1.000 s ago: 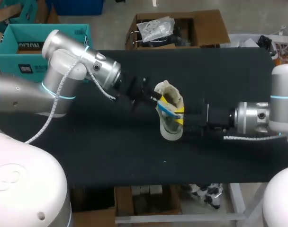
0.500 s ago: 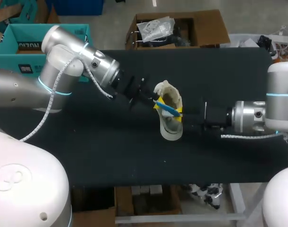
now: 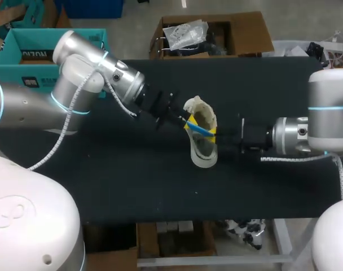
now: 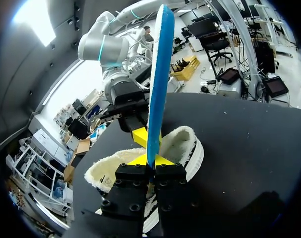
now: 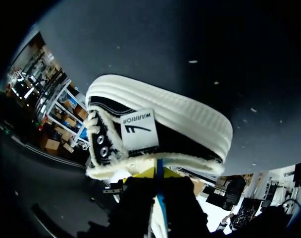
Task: Open the shoe tongue, take the insole out of the shoe, put the insole back into the shoe, and pack the shoe into the shoebox
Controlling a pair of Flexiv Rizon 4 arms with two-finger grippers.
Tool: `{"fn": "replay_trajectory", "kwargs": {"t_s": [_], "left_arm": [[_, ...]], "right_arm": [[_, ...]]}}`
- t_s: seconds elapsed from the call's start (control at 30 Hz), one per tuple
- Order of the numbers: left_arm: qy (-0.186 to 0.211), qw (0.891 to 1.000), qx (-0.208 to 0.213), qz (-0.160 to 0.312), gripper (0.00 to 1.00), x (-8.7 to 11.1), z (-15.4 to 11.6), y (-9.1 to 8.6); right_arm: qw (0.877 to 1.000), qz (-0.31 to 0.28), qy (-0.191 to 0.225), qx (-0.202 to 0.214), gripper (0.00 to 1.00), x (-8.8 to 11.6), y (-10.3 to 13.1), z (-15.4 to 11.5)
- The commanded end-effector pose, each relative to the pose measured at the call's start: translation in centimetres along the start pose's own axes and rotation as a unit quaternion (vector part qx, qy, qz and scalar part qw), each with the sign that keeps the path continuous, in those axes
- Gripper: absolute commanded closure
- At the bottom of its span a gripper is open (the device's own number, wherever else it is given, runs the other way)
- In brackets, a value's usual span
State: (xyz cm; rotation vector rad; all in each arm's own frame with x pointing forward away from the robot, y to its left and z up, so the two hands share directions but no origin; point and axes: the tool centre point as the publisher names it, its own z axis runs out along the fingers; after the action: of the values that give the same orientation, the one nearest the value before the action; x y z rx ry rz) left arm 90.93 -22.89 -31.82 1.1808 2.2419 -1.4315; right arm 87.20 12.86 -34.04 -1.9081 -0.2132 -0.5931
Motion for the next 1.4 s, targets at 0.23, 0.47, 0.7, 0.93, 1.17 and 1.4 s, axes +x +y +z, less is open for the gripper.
{"fn": "replay_trajectory", "kwargs": {"t_s": [0.23, 0.47, 0.7, 0.93, 1.17, 1.4], "left_arm": [[0.003, 1.0, -0.002, -0.013, 1.0, 0.2, 0.7, 1.1], [0.005, 1.0, 0.0, -0.001, 0.59, 0.9, 0.0, -0.2], [-0.004, 1.0, 0.011, 0.017, 0.77, 1.1, -0.6, -2.2], [0.012, 0.999, 0.019, 0.025, 0.74, 0.8, 0.5, -2.7], [0.011, 1.0, 0.014, 0.021, 1.0, 0.7, 0.6, -2.3], [0.01, 1.0, 0.009, 0.027, 1.0, 0.9, 0.4, -2.1]], "right_arm": [[1.0, 0.019, 0.003, -0.005, 1.0, -0.2, 1.7, 0.7], [1.0, 0.025, 0.011, -0.006, 1.0, -0.2, 2.1, 0.1], [1.0, 0.028, 0.013, -0.006, 1.0, -0.2, 2.6, -0.1], [0.999, 0.03, 0.012, -0.004, 1.0, 0.0, 2.7, 0.1], [0.999, 0.029, 0.016, 0.0, 0.99, -0.2, 2.5, 0.0], [1.0, -0.002, 0.03, -0.008, 0.55, -1.1, -0.9, -1.4]]}}
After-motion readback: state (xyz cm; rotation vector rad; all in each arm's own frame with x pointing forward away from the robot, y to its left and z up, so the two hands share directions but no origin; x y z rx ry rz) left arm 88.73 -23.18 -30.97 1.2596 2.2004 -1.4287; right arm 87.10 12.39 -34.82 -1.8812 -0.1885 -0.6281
